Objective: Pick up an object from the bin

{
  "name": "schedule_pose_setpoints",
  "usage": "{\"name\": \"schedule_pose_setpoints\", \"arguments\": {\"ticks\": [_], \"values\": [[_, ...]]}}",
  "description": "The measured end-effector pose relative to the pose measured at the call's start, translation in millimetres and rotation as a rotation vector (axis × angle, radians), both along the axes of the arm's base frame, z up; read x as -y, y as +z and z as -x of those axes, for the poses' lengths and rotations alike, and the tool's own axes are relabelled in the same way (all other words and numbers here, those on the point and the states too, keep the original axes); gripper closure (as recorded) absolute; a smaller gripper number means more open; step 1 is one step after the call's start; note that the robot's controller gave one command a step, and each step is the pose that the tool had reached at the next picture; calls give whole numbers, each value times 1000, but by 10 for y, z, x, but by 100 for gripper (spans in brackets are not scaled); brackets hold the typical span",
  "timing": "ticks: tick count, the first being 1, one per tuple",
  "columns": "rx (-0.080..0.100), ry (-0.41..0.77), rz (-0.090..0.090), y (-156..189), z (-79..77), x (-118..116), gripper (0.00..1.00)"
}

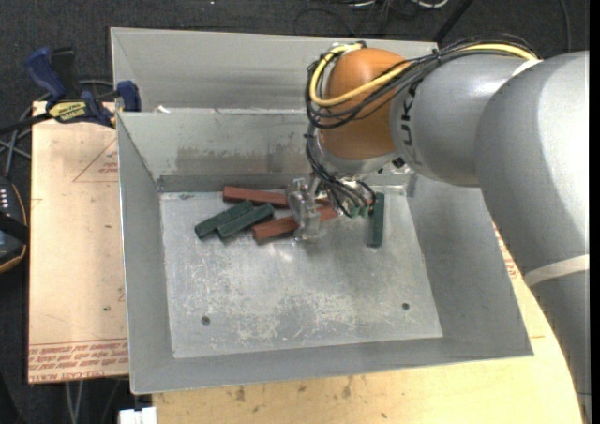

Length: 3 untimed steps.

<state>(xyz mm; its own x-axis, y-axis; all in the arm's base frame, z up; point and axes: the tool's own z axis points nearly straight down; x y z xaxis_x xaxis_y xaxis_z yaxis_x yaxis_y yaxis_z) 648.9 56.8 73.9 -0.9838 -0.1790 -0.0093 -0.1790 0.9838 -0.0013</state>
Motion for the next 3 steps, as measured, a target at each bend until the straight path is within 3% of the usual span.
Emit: {"name": "schedule_pose_setpoints", "arguments": {"ticks": [2,3], "values": [[-13,0,0,227,34,-2,100],[-5,0,-1,397,13,-6,100]]}}
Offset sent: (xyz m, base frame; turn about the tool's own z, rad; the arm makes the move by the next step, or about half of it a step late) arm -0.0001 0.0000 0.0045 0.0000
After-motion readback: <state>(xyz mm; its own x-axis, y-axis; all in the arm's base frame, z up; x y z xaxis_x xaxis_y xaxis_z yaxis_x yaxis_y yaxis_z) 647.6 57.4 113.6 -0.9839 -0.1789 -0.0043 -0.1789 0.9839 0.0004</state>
